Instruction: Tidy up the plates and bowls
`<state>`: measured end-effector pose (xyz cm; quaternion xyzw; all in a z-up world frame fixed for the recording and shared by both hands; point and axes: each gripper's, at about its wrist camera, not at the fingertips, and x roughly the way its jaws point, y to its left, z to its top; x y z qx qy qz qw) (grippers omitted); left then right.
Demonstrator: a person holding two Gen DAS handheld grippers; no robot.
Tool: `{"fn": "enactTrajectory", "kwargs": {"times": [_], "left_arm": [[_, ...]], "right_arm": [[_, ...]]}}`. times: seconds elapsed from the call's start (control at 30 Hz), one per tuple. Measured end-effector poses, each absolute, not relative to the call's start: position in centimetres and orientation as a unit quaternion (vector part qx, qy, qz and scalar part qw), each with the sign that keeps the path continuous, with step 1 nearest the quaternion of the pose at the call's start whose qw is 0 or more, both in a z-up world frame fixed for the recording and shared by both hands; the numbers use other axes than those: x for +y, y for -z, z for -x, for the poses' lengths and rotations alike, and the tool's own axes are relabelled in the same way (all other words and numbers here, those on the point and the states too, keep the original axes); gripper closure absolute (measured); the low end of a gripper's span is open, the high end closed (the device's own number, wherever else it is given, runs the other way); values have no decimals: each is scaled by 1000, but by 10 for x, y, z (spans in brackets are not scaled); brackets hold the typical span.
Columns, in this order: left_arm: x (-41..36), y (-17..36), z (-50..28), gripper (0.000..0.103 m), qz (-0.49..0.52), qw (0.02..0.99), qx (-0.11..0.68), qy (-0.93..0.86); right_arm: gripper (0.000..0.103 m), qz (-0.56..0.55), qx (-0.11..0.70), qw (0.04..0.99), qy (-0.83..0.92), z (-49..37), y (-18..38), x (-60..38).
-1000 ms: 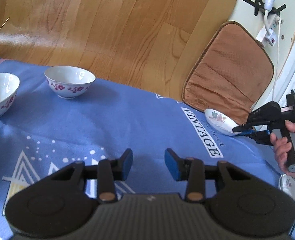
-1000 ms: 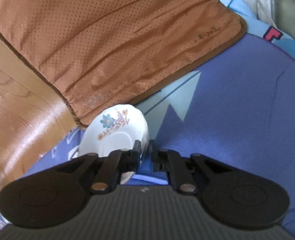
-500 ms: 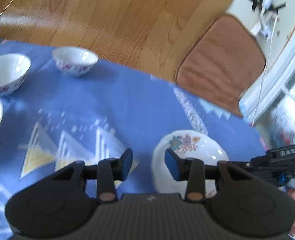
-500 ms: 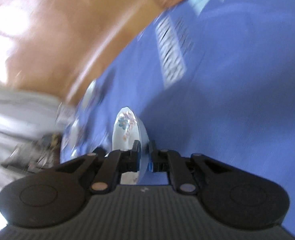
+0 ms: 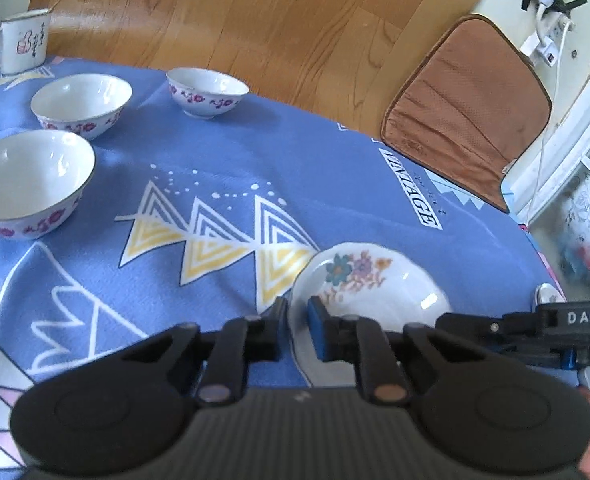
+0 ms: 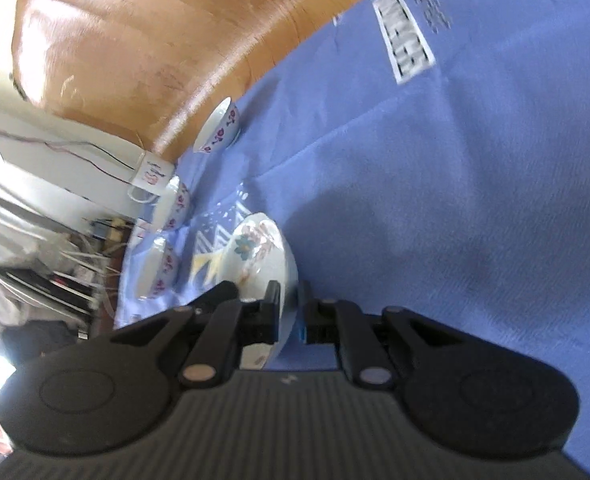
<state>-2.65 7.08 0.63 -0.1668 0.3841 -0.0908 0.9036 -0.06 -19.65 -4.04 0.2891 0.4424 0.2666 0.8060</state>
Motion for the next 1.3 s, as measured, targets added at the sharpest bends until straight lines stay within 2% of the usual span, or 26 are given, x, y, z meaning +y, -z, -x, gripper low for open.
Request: {"fn": "enactTrajectory", "kwargs": {"times": [0.2, 0.3, 0.33, 0.43, 0.53, 0.67, 0.87, 1.17, 1.27, 1.3], "left_arm": [[69, -8, 31, 90, 162, 904, 385, 93], [69, -11, 36, 71, 156, 907, 380, 95], [68, -12, 37, 69, 152, 909, 377, 94], [66, -12, 37, 69, 151, 907, 380, 99], [66, -9, 34, 69, 150, 905, 386, 97], [68, -8, 35, 72, 154, 905, 384, 97], [68, -8, 35, 72, 153, 905, 384, 100], [69, -6, 37, 74, 155, 907, 378, 101], [69, -5, 38, 81, 155, 907, 379, 101], [68, -5, 38, 89, 156, 906, 379, 102]], "right_arm": [[88, -201, 403, 859, -245, 9, 40, -184], [87, -179, 391, 870, -239, 15, 42, -183], [86, -172, 386, 875, -237, 17, 42, -182], [77, -139, 367, 890, -231, 22, 39, -175], [75, -111, 349, 901, -233, 27, 37, -171], [67, -68, 322, 916, -230, 33, 34, -162], [67, -36, 310, 922, -228, 33, 35, -153], [71, -82, 333, 912, -226, 27, 44, -158], [81, -74, 339, 908, -235, 28, 45, -156], [83, -72, 340, 907, -236, 29, 46, -155]]}}
